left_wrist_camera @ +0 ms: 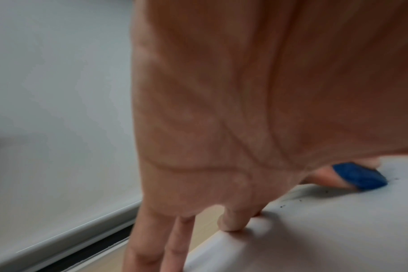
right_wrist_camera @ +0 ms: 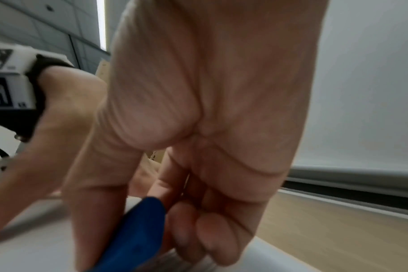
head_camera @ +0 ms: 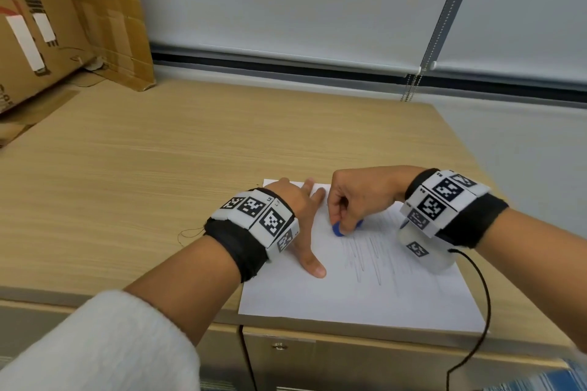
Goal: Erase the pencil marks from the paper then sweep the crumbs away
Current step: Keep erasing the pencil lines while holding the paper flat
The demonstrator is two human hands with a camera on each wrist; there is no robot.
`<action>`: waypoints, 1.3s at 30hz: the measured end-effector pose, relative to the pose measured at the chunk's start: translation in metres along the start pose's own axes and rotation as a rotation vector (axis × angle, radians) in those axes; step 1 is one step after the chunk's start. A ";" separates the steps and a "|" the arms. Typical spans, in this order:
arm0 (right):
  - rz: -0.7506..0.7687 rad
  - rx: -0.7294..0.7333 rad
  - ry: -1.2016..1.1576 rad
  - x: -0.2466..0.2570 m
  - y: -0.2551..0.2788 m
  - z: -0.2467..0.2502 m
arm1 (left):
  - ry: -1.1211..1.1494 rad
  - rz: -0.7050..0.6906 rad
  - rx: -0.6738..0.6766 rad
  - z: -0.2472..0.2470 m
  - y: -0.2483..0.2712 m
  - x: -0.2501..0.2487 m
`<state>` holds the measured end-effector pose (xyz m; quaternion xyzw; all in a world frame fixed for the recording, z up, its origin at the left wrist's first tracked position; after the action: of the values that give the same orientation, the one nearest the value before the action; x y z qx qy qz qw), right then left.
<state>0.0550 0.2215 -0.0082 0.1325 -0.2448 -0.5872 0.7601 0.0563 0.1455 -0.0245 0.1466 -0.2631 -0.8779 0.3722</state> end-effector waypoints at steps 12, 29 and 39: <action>-0.092 -0.260 0.025 -0.025 -0.006 0.031 | -0.016 0.010 0.005 0.003 0.004 -0.002; -0.078 -0.194 0.029 -0.027 -0.008 0.027 | -0.030 0.019 0.022 0.002 0.003 -0.002; -0.076 -0.282 -0.007 -0.031 -0.009 0.033 | -0.040 0.021 0.021 0.003 0.003 -0.003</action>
<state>0.0242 0.2521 0.0091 0.0314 -0.1576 -0.6447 0.7474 0.0590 0.1473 -0.0200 0.1300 -0.2814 -0.8738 0.3746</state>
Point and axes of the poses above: each hand's wrist, its own y-axis away from the middle knuckle, its own z-axis out of the back of the hand, x = y × z, the point moved 9 cm from there along -y, towards the middle knuckle, and after that the axes turned 10 degrees about y, right-handed, at the moved point
